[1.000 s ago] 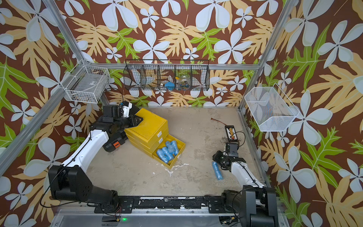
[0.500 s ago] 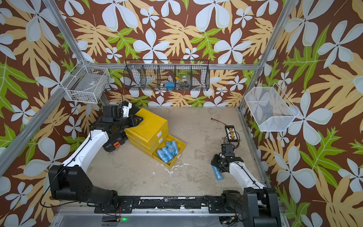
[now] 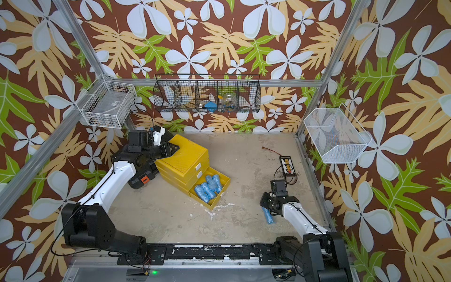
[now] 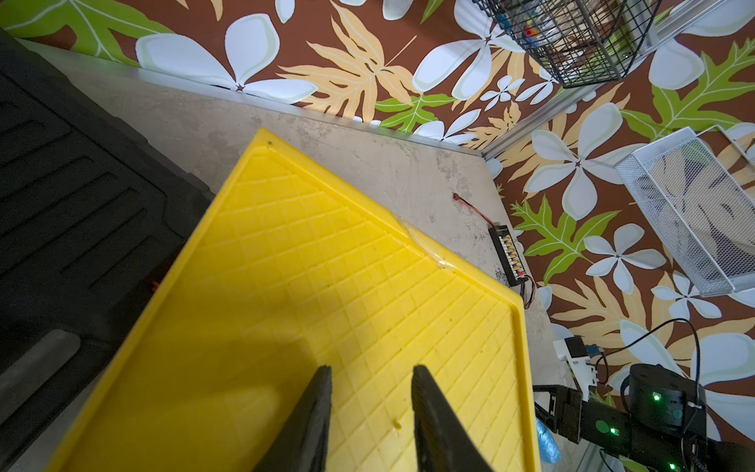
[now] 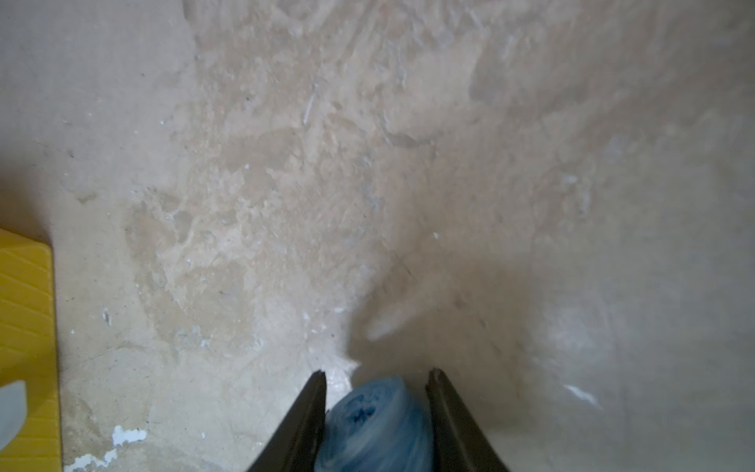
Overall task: Sort the rolls of trash bags by color and place them into the drawer
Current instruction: Pick up the roll of trash bags from the center of the board.
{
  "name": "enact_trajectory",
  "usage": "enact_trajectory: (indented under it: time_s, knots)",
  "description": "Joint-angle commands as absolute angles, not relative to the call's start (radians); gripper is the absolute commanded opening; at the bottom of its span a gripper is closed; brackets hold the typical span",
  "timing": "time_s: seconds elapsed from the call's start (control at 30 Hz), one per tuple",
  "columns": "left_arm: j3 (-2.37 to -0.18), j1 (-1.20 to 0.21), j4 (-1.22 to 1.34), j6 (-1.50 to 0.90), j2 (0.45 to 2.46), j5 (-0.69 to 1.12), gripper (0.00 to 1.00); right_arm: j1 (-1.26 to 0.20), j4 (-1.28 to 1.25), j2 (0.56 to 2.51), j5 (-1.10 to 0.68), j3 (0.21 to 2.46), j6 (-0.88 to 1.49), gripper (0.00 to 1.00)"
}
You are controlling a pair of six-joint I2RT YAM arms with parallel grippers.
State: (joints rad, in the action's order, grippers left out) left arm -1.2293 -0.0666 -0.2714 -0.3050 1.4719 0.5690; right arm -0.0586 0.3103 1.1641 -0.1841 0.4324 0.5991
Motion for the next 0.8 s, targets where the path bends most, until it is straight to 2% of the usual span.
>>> enact_trajectory:
  time_s: [0.0,0.23,0.57,0.77]
  knots:
    - [-1.223,-0.066,-0.263,-0.300,1.472,0.578,0.37,-0.061,0.361,1.186,-0.253,0.407,0.634,0.32]
    - [-1.220,-0.065,-0.265,-0.299,1.472,0.570,0.36,-0.062,0.308,1.168,-0.312,0.414,0.681,0.00]
    - [-1.221,-0.065,-0.278,-0.292,1.475,0.558,0.37,-0.081,0.206,1.166,-0.408,0.566,0.597,0.00]
    - [-1.229,-0.065,-0.299,-0.280,1.473,0.539,0.37,-0.190,0.148,1.257,-0.448,0.726,0.561,0.00]
